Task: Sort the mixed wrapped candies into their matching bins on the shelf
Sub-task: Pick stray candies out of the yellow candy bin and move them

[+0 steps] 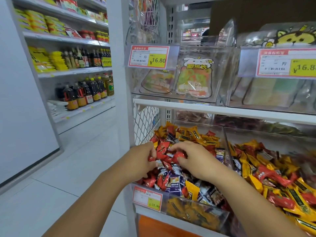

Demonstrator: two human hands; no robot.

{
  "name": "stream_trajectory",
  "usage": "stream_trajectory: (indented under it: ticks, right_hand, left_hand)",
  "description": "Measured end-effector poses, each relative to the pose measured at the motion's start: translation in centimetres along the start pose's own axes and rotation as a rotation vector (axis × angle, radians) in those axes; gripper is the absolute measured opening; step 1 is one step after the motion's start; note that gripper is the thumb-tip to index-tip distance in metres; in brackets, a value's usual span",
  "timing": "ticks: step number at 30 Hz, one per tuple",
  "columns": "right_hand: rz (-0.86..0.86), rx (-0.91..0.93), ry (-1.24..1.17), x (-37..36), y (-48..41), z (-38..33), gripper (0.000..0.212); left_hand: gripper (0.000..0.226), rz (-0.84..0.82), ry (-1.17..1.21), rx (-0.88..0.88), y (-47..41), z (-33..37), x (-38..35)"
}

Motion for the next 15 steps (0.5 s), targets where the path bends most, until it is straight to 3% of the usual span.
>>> stream_trajectory:
  ticks: [1,5,7,15]
  right_hand:
    - [-0.006,0.028,-0.014,-0.5,-0.2,-0.4,0.04]
    - [-0.148,0.077,0.044,-3.9,-1.2,-1.1,0.061]
    - [-0.146,0.068,0.033,-4.6,-1.5,-1.1,0.066]
    - [0.011,0.027,0.042,-2.8,-0.9,-0.8,0.021]
  left_hand:
    - [0.016,-0.019,-0.01,0.01,0.0,0.0,-0.1]
    - [0.059,-0.084,-0.075,-0.003,-0.1,0.2,-0.4]
    - [0.065,-0.076,-0.051,0.011,-0.2,0.3,-0.4]
    - [0.059,-0.03,-0.024,0.006,-0.3,0.7,-0.4]
Point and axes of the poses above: each hand's wrist, its own y-axis away from the middle knuckle, its own x-axis out of the back of the hand, z = x × y, the point moved 4 cm from there along -y, towards the middle knuckle, and after that the axes turned 3 degrees about y, right-handed, at the moved point
